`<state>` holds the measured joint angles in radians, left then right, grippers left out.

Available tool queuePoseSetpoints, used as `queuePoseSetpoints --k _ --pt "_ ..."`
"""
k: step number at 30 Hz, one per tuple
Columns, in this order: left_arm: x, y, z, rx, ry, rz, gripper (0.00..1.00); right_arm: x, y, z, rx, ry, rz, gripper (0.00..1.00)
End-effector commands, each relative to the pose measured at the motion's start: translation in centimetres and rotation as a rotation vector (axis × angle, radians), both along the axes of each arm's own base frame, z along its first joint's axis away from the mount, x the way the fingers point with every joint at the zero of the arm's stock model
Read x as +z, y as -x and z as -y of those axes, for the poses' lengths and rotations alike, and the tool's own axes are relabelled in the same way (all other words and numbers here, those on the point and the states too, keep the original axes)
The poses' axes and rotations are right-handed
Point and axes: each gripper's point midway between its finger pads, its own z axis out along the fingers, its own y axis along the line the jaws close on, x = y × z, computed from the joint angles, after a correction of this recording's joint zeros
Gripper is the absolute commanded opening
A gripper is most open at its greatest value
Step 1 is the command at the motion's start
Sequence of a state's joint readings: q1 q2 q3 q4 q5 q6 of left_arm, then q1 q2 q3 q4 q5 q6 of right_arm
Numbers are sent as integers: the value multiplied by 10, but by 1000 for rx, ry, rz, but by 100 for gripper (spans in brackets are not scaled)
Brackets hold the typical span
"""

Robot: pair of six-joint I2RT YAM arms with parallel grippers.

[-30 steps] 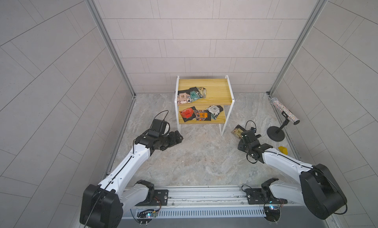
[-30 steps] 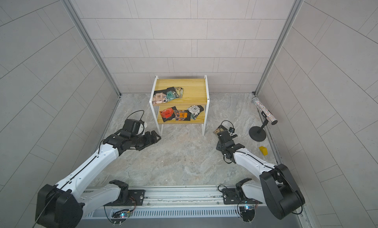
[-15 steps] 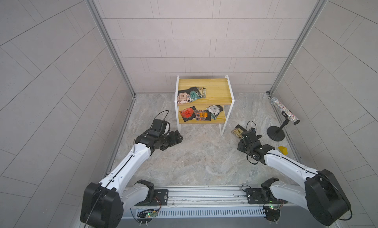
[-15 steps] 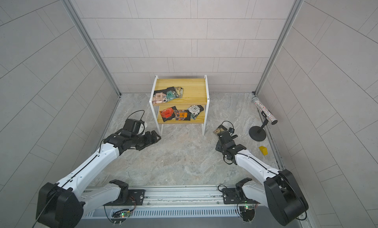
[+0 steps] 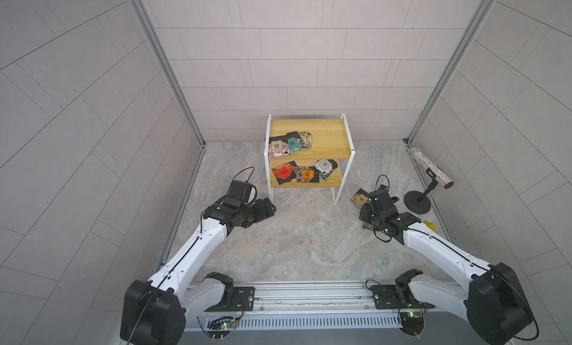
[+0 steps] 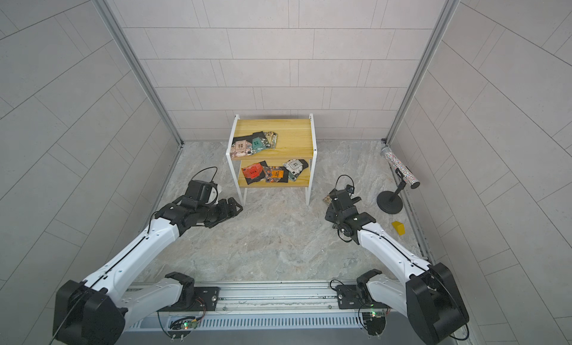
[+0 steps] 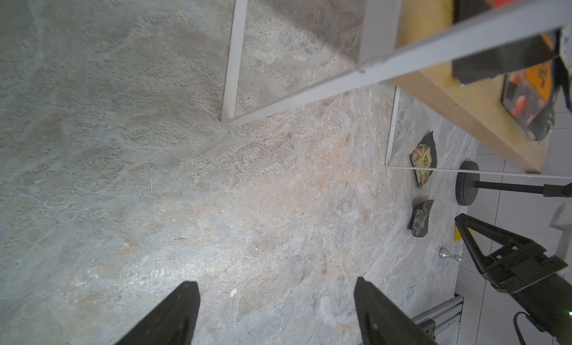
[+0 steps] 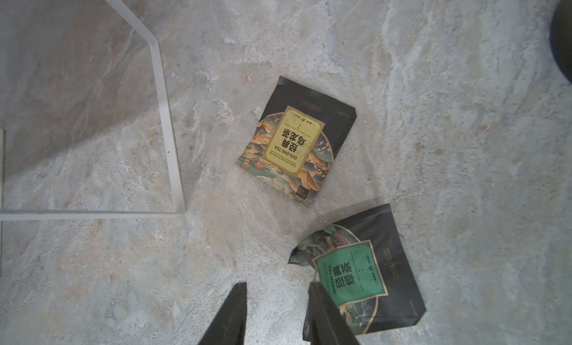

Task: Remove the tea bags from the shelf
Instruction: Place the tea bag at the center of the board.

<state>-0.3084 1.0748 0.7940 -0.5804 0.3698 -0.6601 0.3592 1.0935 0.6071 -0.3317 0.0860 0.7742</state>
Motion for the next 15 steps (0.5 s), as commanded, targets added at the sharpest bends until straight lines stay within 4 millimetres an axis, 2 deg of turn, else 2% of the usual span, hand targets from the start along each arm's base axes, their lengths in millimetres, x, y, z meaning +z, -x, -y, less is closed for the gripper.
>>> queuePoseSetpoints --k 1,8,15 --pt "31 -3 -4 1 -19 77 86 30 1 0 34 12 31 39" --pt "75 -3 -12 29 -28 171 86 93 3 -8 133 48 106 46" --pt "126 -8 -19 79 -16 288 87 157 2 -34 270 82 190 53"
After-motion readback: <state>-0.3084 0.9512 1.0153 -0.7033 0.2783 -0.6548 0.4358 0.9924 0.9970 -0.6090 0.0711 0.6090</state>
